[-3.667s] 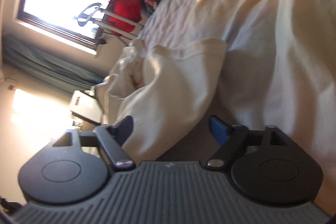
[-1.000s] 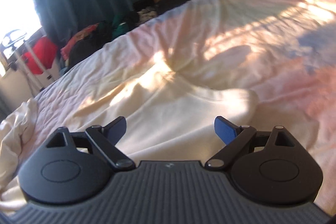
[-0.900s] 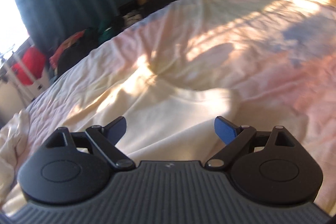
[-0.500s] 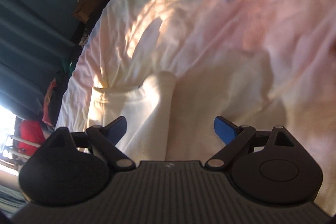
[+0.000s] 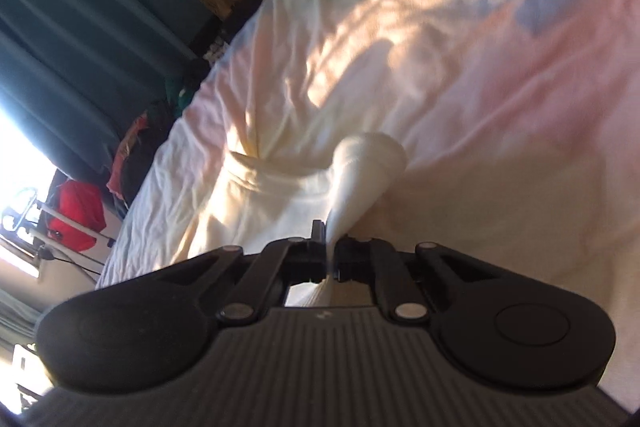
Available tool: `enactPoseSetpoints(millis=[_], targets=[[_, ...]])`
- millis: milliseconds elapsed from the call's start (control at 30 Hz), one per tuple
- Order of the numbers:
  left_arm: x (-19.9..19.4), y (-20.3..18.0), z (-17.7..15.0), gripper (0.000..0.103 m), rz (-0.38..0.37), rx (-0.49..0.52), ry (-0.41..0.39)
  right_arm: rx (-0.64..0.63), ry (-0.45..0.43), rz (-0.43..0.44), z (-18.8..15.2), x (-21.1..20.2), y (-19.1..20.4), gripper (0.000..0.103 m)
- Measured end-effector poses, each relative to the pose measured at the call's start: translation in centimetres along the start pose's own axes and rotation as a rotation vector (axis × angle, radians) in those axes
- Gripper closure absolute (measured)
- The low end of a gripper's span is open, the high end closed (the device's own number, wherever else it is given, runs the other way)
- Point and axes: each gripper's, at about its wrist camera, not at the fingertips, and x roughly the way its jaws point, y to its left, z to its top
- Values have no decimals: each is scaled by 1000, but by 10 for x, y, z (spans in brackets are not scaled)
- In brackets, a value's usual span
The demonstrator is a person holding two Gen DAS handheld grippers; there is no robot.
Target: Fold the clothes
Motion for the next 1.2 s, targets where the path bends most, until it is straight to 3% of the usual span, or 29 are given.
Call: enactPoseSetpoints(millis=[133, 267, 333, 367, 433, 467, 567, 600, 633, 667, 700, 733, 900, 1067, 1200], targets=[[-15, -9, -1, 97, 156, 57, -3, -6, -61, -34, 4, -27, 2, 98], [-3, -20, -3, 94, 317, 170, 94, -70, 9, -192, -5, -13, 0, 97], [-7, -28, -6, 89, 354, 223, 106, -109, 40, -231, -10, -4, 2, 95], [-13, -31, -8, 84, 366, 245, 107, -118, 35, -221, -11, -6, 4, 95], [-20, -39, -13, 60, 390, 289, 97, -139, 24, -202, -12, -10, 8, 94], [-23, -44, -15, 43, 403, 310, 92, -164, 16, -189, -13, -13, 13, 94], [-27, -56, -24, 25, 421, 388, 50, -223, -24, -189, -14, -23, 27, 90], [-29, -62, -27, 21, 408, 419, 33, -232, -43, -192, -13, -27, 30, 86], [-31, -67, -31, 21, 394, 451, 16, -240, -62, -194, -13, -31, 34, 64], [-34, -76, -38, 20, 370, 484, 11, -250, -84, -193, -13, -36, 37, 32], [-37, -84, -46, 17, 345, 518, 7, -271, -117, -182, -13, -41, 42, 19], [-39, -93, -53, 16, 320, 551, 4, -292, -150, -171, -14, -46, 47, 14], [-50, -146, -107, 9, 152, 749, 51, -441, -217, -51, -31, -69, 84, 15], [-41, -197, -172, 9, -26, 887, 161, -611, -187, 184, -70, -95, 128, 15], [-33, -229, -215, 9, -101, 991, 181, -728, -130, 326, -105, -108, 155, 15]])
